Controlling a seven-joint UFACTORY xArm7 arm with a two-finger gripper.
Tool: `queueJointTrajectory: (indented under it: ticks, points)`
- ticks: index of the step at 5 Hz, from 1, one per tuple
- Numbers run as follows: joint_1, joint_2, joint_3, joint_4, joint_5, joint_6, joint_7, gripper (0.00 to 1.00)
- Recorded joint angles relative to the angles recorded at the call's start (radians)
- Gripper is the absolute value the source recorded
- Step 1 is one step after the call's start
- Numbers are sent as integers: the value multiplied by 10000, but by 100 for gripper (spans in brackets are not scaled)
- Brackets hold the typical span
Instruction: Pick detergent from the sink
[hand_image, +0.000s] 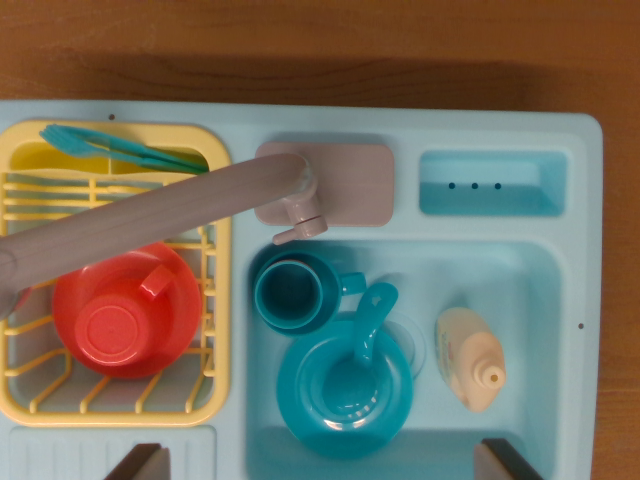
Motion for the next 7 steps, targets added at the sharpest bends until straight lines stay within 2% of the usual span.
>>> queueJointTrajectory:
  ticks: [4,6,7]
  points:
    - [-1,1,-1,-3,1,-4,-2,0]
    - [-15,17,-14,-58,11,-69,-44,0]
    - [-47,55,-43,-181,34,-216,-138,0]
